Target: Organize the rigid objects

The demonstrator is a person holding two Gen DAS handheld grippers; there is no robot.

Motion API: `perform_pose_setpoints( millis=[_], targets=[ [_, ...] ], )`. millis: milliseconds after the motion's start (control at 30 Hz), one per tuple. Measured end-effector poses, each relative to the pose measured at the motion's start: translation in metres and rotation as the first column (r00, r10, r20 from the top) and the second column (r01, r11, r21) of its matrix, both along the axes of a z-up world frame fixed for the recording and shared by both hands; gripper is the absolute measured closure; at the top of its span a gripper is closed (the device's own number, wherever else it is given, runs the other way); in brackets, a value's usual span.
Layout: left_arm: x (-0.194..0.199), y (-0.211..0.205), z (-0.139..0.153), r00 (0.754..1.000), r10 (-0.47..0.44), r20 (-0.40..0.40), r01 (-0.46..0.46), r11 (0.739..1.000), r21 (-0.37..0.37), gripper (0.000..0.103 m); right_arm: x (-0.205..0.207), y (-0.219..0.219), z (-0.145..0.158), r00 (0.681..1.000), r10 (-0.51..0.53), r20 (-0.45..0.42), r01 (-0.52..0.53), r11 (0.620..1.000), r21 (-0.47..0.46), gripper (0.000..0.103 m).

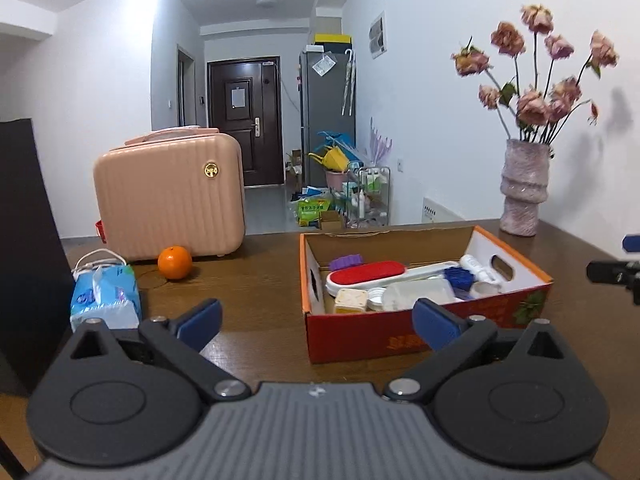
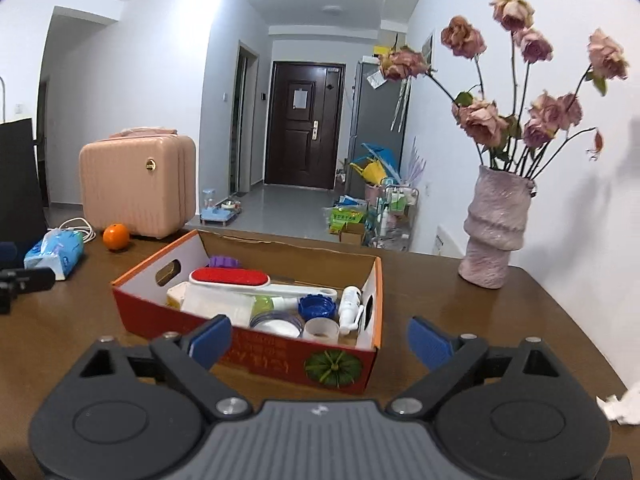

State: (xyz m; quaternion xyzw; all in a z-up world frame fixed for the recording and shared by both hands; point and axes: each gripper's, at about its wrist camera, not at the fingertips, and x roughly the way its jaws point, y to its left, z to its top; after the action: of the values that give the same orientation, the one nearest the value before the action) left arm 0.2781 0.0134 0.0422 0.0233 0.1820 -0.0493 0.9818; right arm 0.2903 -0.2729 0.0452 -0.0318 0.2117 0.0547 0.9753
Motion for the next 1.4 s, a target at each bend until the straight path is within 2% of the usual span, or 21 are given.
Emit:
perform_pose_setpoints(
  millis=[300,467,600,700,767,867,967,1033,1133,1267,1400],
  targets=[
    [-0.063,-0.001,0.009,0.999,-0.02,0.046,0.02,1.0,-0.01,0.0,-0.067,0.003,0.001,0.999,-0.019,0.041,0.017,0.998,0.061,0.004],
    [-0.105,-0.001,0.013,0.996,-0.015,0.091,0.019,0.999,-0.04,0.0,-0.105,0.008,-0.001,0.997,-0.03,0.076,0.024,0.997,0.076,0.003],
    [-0.135,-0.001,0.011,0.993,0.004,0.116,-0.001,1.0,-0.025,0.0,-0.139,0.013,-0.006,0.994,-0.02,0.107,0.012,0.997,0.078,0.002],
    [-0.165,0.002,0.003,0.992,0.003,0.125,0.0,1.0,-0.027,0.0,-0.169,0.014,-0.006,0.992,-0.021,0.125,0.011,0.997,0.079,0.002],
    [-0.186,0.005,-0.002,0.992,-0.029,0.122,0.032,0.999,-0.021,0.0,-0.195,0.014,-0.009,0.99,-0.03,0.135,0.017,0.995,0.1,0.001],
    [-0.214,0.005,-0.016,0.993,-0.02,0.12,0.021,1.0,-0.014,0.0,-0.227,0.016,-0.015,0.99,-0.049,0.134,0.034,0.993,0.112,0.0],
    [-0.236,0.003,-0.038,0.994,-0.038,0.103,0.039,0.999,-0.004,0.0,-0.259,0.023,-0.027,0.986,-0.108,0.13,0.083,0.98,0.18,0.0],
    [-0.243,0.006,-0.05,0.997,-0.012,0.073,0.014,0.999,-0.03,0.0,-0.277,0.03,-0.038,0.982,-0.121,0.142,0.088,0.972,0.218,0.0],
    [-0.244,0.007,-0.055,0.999,-0.024,0.039,0.026,0.999,-0.048,0.0,-0.281,0.042,-0.047,0.989,-0.09,0.118,0.063,0.975,0.214,0.0],
    [-0.246,0.006,-0.049,0.998,-0.023,0.066,0.026,0.999,-0.047,0.0,-0.279,0.056,-0.052,0.994,-0.057,0.094,0.041,0.985,0.167,0.0],
    [-0.248,0.004,-0.047,0.997,-0.023,0.074,0.026,0.999,-0.034,0.0,-0.281,0.062,-0.051,0.995,-0.033,0.091,0.018,0.986,0.163,0.0]
  ],
)
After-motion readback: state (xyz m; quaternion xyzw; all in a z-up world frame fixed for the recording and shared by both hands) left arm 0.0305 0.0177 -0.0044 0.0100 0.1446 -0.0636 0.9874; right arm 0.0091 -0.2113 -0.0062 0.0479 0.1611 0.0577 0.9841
